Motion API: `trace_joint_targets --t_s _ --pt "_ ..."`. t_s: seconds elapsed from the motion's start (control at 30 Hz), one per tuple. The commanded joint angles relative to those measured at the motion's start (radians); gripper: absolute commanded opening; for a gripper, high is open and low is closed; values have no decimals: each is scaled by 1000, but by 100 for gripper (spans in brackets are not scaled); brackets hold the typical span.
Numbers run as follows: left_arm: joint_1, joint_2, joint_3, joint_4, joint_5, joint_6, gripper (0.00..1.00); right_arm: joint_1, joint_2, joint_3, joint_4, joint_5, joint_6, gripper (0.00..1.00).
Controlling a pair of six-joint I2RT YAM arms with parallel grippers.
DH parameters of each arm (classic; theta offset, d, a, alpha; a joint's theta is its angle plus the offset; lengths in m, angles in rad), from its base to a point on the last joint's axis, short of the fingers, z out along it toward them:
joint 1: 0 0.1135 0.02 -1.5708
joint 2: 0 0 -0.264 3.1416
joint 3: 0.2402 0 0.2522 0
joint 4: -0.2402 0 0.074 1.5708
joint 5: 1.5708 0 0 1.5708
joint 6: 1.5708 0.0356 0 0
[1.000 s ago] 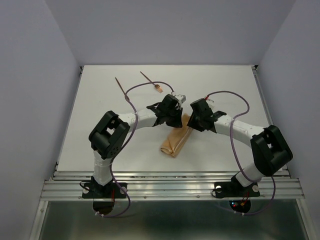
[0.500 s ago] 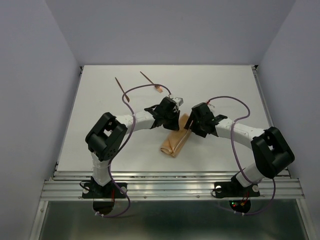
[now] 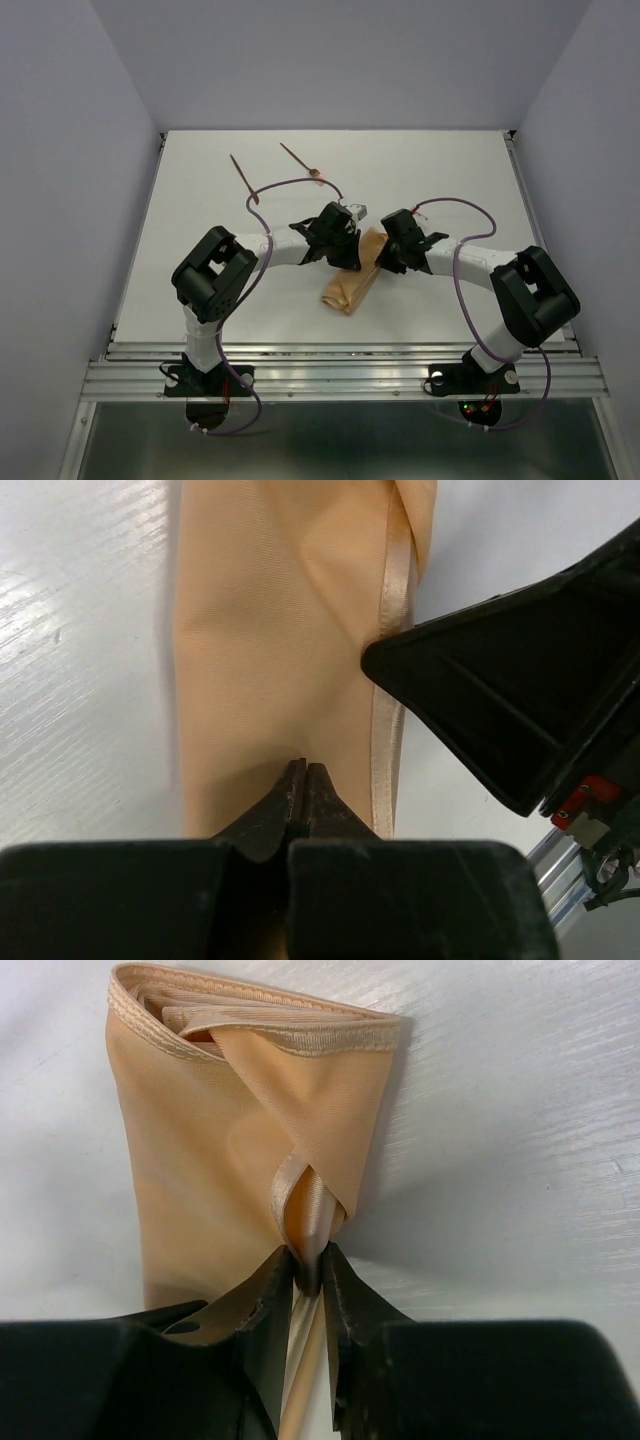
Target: Fold the napkin into a case and place the utensils inside
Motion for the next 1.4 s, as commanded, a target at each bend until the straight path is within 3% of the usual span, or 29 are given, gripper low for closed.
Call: trace_joint_targets --t_s 0.0,0.23,0.47,0.67,0.97,1.37 --pt "-9 -34 -13 38 16 -6 0 -6 6 -2 46 23 11 23" --pt "-9 -107 -24 6 10 -1 0 -6 26 26 50 37 -36 15" --pt "-18 -201 -137 -13 19 4 0 -27 83 70 50 25 -107 10" --pt "-35 -193 -211 49 100 -33 0 -36 89 88 52 17 -127 10" --pt "-51 -87 -234 144 85 -41 0 -36 101 115 50 -1 -136 11" --pt "-64 -305 -277 49 54 -41 0 -36 95 119 50 -9 -131 11"
